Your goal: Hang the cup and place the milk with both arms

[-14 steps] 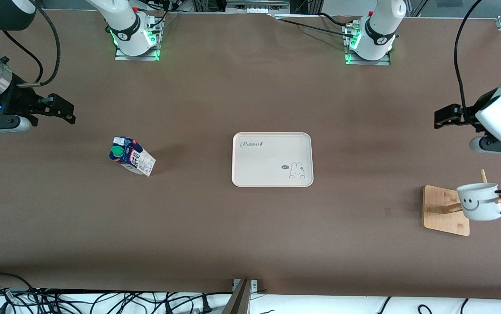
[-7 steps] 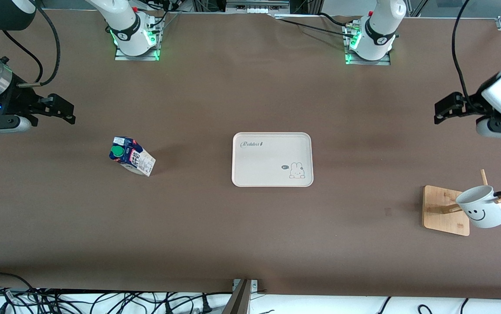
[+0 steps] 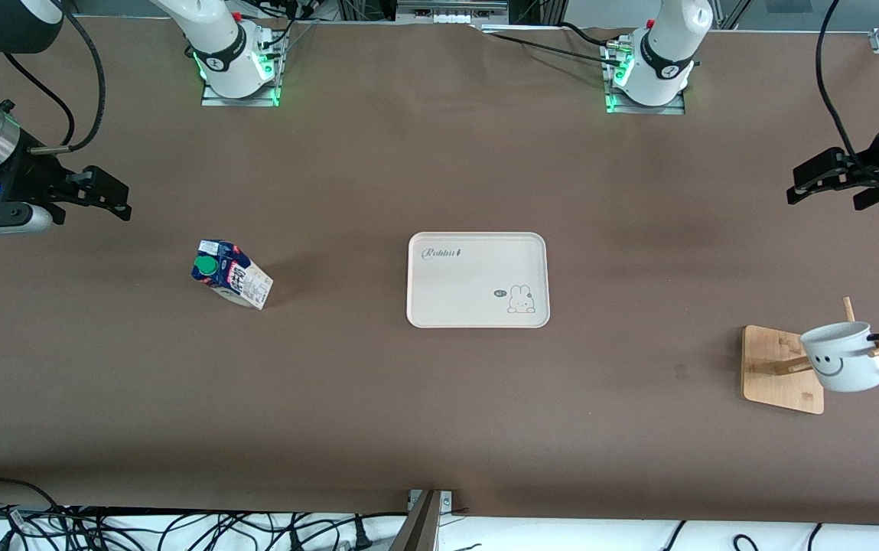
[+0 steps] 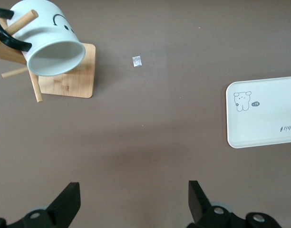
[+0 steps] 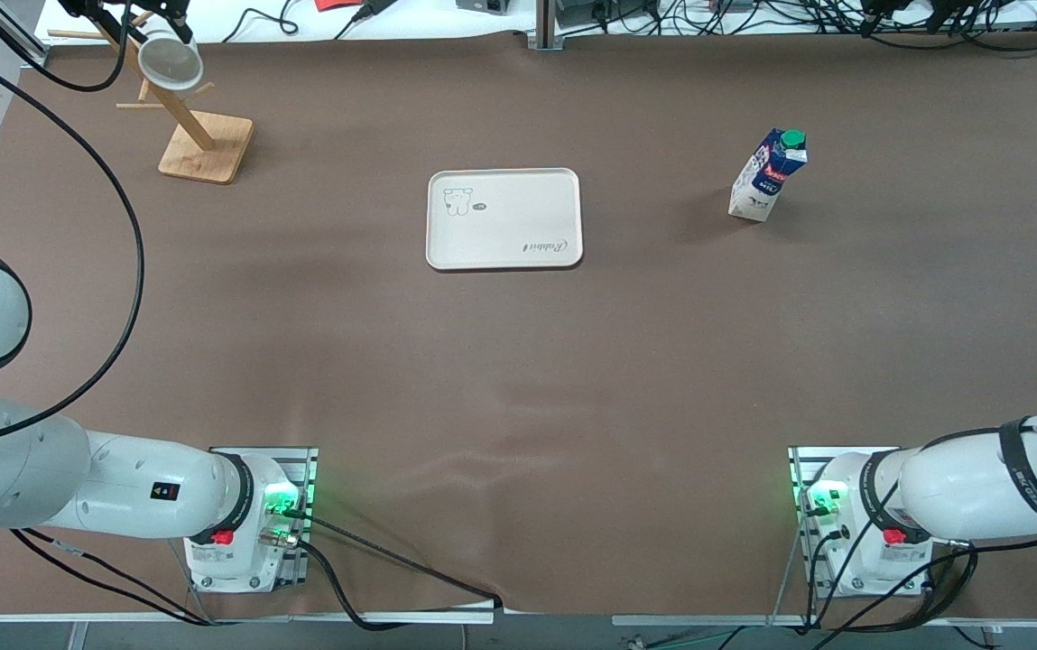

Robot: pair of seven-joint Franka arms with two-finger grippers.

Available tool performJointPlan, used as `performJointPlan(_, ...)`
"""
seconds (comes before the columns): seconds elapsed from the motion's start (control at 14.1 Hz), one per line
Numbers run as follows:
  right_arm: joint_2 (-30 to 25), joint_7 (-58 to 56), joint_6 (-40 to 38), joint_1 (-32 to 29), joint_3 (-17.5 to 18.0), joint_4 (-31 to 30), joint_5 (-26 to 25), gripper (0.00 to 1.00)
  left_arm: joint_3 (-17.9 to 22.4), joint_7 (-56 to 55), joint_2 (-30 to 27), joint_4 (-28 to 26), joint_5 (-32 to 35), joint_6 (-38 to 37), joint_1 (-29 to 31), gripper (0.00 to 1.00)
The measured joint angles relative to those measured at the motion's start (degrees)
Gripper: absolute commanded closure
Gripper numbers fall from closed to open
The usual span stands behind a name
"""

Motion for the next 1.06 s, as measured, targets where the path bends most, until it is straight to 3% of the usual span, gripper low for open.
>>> performJointPlan(0.57,0.0,0.0,0.0,0.0,0.0,0.0,0.0,0.00,-0.2,0.3,-2.3,-0.2,1.7,-1.0,-0.5,0.00)
performJointPlan(1.06,0.0,0.0,0.1,0.0,0.0,0.0,0.0,0.00,0.0,-5.9,-3.8,-2.4,1.7,-4.2,-0.5,0.00)
